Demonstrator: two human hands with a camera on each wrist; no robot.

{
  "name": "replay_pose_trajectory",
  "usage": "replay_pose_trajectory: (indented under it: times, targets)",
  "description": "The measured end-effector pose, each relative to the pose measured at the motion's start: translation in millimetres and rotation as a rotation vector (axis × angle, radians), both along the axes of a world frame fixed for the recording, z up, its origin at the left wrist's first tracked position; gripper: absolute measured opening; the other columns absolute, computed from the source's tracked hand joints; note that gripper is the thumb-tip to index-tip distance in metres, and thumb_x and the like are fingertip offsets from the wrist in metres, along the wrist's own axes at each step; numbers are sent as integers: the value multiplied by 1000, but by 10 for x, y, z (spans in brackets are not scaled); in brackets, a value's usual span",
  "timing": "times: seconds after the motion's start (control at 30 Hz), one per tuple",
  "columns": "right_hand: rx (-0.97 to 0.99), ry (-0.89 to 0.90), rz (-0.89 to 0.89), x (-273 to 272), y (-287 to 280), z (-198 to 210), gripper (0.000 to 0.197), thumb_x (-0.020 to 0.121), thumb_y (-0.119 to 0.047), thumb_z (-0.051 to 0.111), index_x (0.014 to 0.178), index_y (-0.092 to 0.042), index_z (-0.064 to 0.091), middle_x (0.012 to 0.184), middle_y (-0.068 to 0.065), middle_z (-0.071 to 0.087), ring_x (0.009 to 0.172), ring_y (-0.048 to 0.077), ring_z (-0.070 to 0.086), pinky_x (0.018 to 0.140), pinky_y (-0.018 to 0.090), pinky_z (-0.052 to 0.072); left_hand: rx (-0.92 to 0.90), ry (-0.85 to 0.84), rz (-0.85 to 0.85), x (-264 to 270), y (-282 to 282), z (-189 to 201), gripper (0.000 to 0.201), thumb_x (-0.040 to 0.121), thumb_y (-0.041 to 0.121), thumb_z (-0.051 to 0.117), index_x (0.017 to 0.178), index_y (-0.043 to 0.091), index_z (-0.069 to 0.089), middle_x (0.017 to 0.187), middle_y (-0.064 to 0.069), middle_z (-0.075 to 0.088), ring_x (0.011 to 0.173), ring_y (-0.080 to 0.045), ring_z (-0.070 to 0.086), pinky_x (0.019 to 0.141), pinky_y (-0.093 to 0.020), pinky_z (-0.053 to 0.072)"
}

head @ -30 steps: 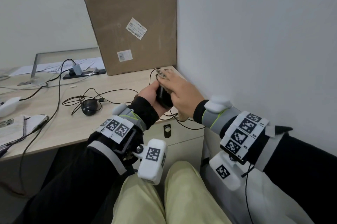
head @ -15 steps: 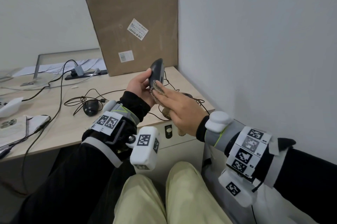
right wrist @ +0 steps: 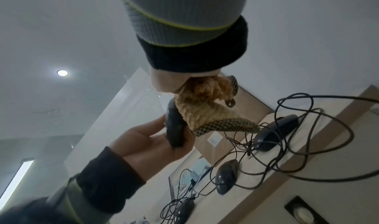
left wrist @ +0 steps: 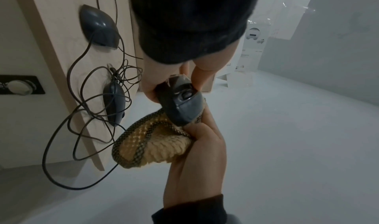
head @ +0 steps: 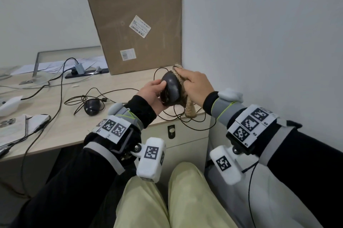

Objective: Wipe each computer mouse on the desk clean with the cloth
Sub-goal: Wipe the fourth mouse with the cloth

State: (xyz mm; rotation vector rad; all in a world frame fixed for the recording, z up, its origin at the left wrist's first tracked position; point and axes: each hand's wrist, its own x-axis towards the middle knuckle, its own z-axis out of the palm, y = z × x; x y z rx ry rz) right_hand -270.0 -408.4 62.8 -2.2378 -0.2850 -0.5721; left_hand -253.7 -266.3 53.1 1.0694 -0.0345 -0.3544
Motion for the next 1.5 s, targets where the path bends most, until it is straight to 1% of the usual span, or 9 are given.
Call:
replay_pose_trajectory:
  times: [0.13, 0.23, 0.43, 0.6, 0.8, 0.93, 1.1, 1.33, 1.5]
  targets:
    - [-36, -50, 95, -97, 106, -136, 56, 79, 3, 35, 131, -11, 51, 142, 8, 45, 132, 21, 42, 101, 8, 21, -25, 57, 57, 59, -20, 48, 36, 97, 9, 42, 132, 0, 45, 114, -18, 57, 89, -28, 61, 64, -43, 53]
    - [-187, -91, 162, -114, 168, -290, 61, 72, -4, 32, 129, -7, 53, 147, 12, 37, 134, 26, 38, 108, 19, 21, -76, 91, 100, 141, 30, 92, 22, 99, 13, 41, 108, -3, 52, 91, -16, 60, 79, -27, 60, 77, -43, 50]
    - [-593, -337, 108, 51, 203, -585, 56, 73, -3, 31, 122, 0, 57, 137, 21, 48, 126, 42, 45, 106, 40, 36, -68, 117, 86, 265, 147, 108, 25, 100, 20, 41, 92, -1, 52, 86, -13, 59, 79, -25, 59, 69, -35, 48]
    - [-416, -300, 89, 214, 223, -450, 55, 78, -8, 32, 130, -4, 51, 141, 16, 45, 127, 31, 46, 108, 24, 23, -36, 107, 88, 355, 179, 25, 19, 99, 16, 42, 94, 3, 55, 86, -9, 60, 78, -21, 58, 70, -36, 49]
    - [48, 107, -91, 489, 145, -310, 54, 81, -9, 35, 131, -19, 52, 136, 4, 53, 124, 26, 48, 102, 27, 37, -17, 126, 113, 456, 251, -11, 36, 96, 19, 49, 128, 3, 47, 89, -9, 61, 80, -21, 61, 61, -34, 52]
    - [207, 189, -90, 615, 205, -130, 51, 83, 2, 39, 129, -16, 54, 134, 6, 55, 125, 21, 47, 99, 17, 31, 7, 106, 134, 562, 307, 39, 25, 93, 19, 54, 113, 4, 52, 86, -9, 60, 78, -22, 62, 64, -33, 54]
    - [304, 296, 41, 905, 401, 85, 50, 79, 1, 42, 124, -11, 59, 129, 4, 59, 123, 19, 50, 109, 36, 36, 28, 108, 154, 753, 395, 146, 16, 92, 20, 56, 99, 6, 57, 86, -10, 60, 79, -24, 61, 76, -36, 54]
    - [210, 407, 100, 1494, 668, 460, 44, 85, 0, 45, 126, -8, 56, 129, 9, 58, 119, 24, 52, 106, 34, 39, 245, 122, 265, 1251, 783, 408, 13, 91, 28, 58, 90, 15, 57, 77, -2, 59, 67, -14, 57, 50, -21, 52]
    - [207, 485, 91, 2104, 959, 647, 35, 88, -4, 43, 121, -4, 58, 105, 13, 64, 84, 24, 55, 77, 32, 46, 475, 163, 315, 1764, 1121, 514, 18, 91, 32, 58, 80, 18, 53, 72, 2, 55, 59, -10, 50, 52, -19, 39]
